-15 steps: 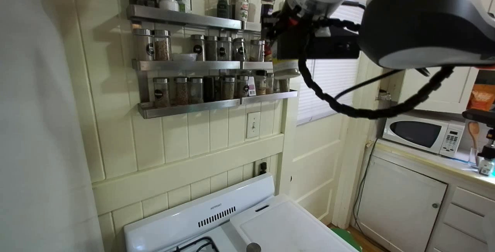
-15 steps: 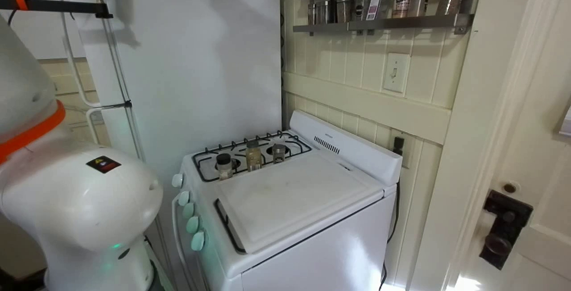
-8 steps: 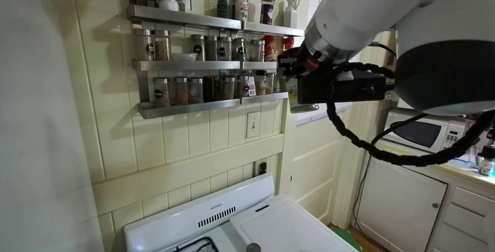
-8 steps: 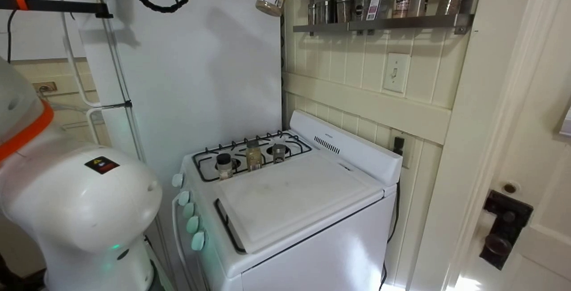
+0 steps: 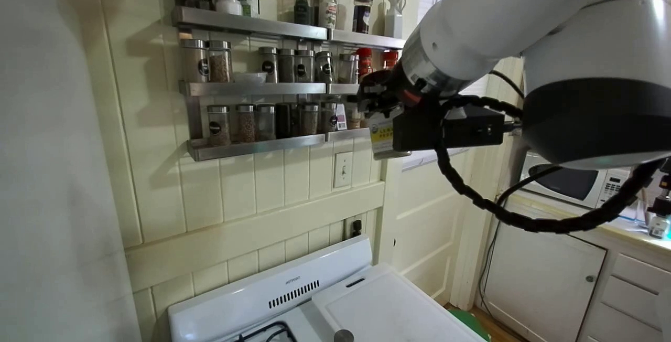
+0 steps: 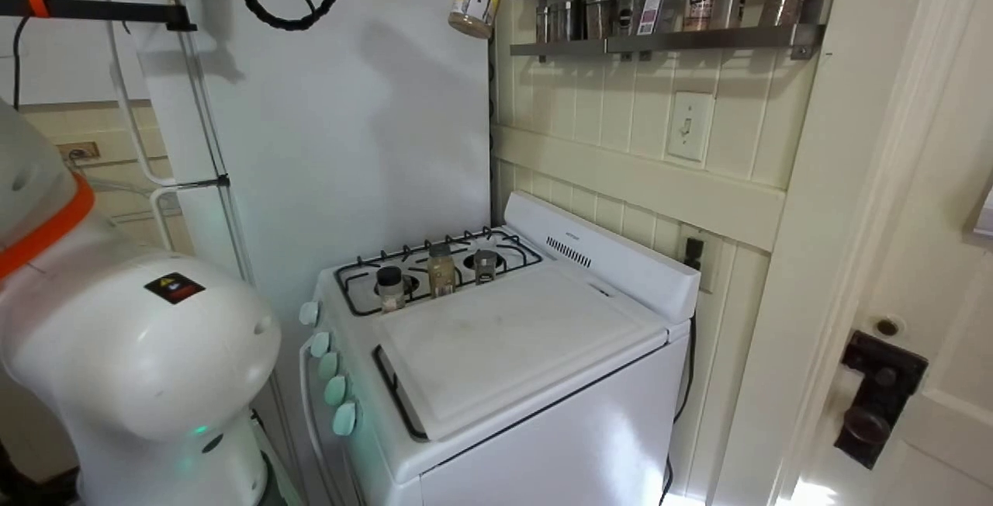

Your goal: Remove one bottle from the top shelf

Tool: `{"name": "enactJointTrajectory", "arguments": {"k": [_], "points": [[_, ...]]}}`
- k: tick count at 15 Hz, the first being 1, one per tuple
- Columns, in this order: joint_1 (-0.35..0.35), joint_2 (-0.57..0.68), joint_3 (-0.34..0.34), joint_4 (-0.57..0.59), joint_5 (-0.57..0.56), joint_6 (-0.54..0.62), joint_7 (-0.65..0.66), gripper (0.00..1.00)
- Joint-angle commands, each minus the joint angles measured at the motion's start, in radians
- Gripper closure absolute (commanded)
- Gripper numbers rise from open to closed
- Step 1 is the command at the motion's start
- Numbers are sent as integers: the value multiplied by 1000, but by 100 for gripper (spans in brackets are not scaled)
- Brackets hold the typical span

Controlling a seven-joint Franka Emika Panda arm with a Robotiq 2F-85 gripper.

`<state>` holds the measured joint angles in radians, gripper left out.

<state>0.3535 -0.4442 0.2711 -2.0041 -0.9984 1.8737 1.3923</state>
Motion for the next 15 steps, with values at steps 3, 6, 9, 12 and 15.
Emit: {"name": "enactJointTrajectory", "arguments": {"k": [3, 6, 9, 12, 15], "points": [[-40, -154, -80, -323, -35, 399, -11, 57], [-111, -237, -93, -498, -91, 524, 48, 57], [-213, -300, -86, -659, -222, 606, 211, 57], [-291, -305, -102, -780, -442, 651, 408, 57], [-358, -191, -93, -761, -655, 640, 605, 57]]}}
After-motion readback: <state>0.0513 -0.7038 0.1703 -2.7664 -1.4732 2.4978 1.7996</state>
